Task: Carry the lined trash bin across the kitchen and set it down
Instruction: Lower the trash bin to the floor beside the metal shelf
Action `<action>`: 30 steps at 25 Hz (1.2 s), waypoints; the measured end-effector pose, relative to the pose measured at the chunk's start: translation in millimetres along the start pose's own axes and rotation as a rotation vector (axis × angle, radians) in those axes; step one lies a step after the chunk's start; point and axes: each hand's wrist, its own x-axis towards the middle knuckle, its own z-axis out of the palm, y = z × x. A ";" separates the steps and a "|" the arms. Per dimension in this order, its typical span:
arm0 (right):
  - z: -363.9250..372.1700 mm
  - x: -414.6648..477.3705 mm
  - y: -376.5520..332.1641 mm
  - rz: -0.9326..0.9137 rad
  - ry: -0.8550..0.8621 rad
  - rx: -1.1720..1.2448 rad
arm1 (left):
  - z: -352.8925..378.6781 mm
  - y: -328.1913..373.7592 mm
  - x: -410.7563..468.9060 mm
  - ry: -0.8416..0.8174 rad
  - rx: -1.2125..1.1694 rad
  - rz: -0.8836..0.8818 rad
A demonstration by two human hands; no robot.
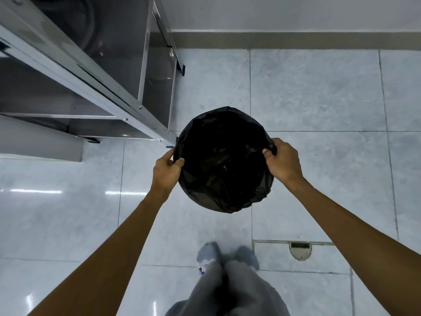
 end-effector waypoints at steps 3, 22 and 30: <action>22.9 28.2 13.1 -0.026 0.008 0.011 | 15.2 -14.5 34.4 0.020 0.041 0.048; 89.2 7.2 30.9 0.091 0.137 0.676 | 73.3 -49.0 57.9 0.243 -0.216 0.289; 80.8 92.9 1.3 0.001 0.249 0.566 | 78.1 0.2 117.3 0.346 -0.266 0.366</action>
